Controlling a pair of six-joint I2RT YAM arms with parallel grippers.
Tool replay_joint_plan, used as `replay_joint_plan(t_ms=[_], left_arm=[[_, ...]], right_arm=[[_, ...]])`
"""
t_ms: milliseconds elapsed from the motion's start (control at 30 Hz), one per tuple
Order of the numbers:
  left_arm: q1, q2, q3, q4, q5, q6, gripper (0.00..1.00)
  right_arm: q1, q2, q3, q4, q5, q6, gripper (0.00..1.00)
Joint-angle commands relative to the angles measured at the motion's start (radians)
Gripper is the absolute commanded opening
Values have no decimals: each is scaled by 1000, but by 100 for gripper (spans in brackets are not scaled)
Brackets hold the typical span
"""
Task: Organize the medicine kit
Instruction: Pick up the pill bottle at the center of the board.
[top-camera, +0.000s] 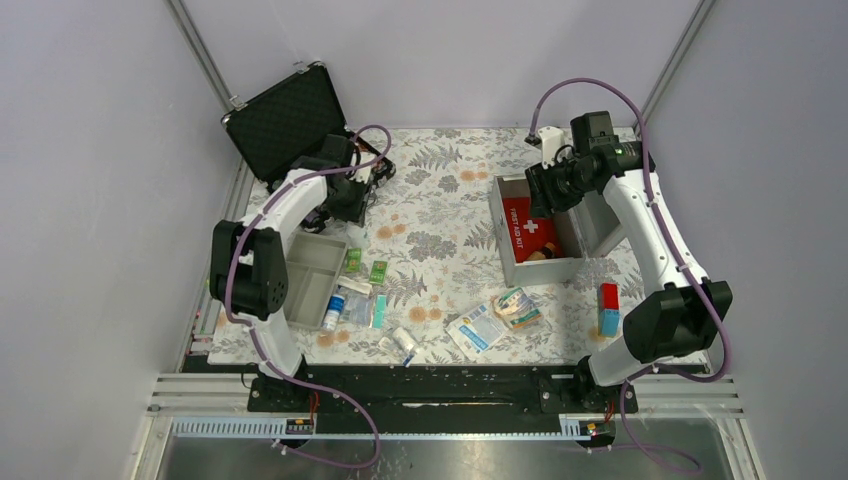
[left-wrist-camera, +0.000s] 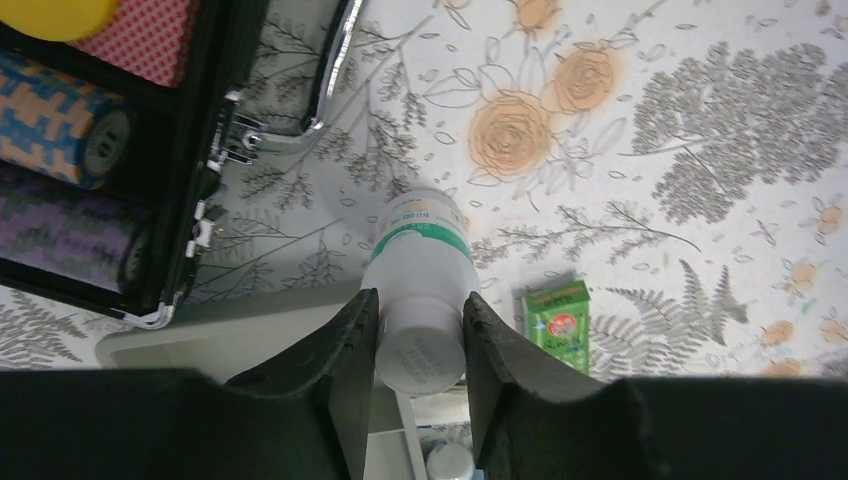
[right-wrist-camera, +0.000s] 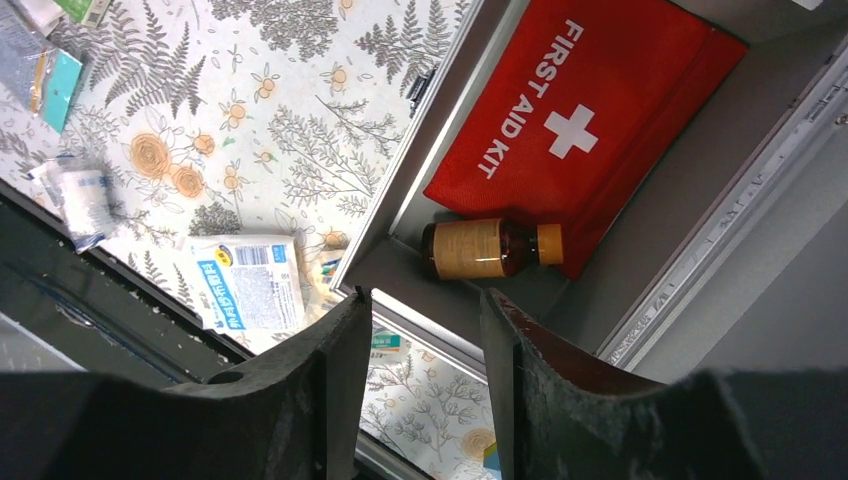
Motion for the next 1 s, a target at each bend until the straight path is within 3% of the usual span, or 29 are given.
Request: replay_joint_plan(t_ms=[0,67,133,167,200,333,467,600,967], left_arm=[[2,-78,96,-52,186,24,0],[2,-90,137,-59,343,13,0],[0,-101,174,-45,491,-2,0],[-1,-102,194,-36,547,-13,0],[-3,-99,213,-30,600,-26,0],[-3,-77,274,-1,811,-57,0],[-5,-52,283,61,970,-154,0],[-24,-55,272,83,1017,-179,0],[-41,-90,215,147,1094,-240,0]], right_arm=[[9,-21,38,-10,-131,-34,52],[14,-32,35,3,-207,-46,56],[33,-51,15,59,-252,-35,76],[46,-67,-5,110,-259,-24,91],[62,-89,-32,169,-268,-21,98],[161,-115,-83,320,-263,-54,99],[245,-21,-2,309,-265,-127,99],[312,62,87,323,-249,-164,89],[421,180,185,293,-269,-216,79]])
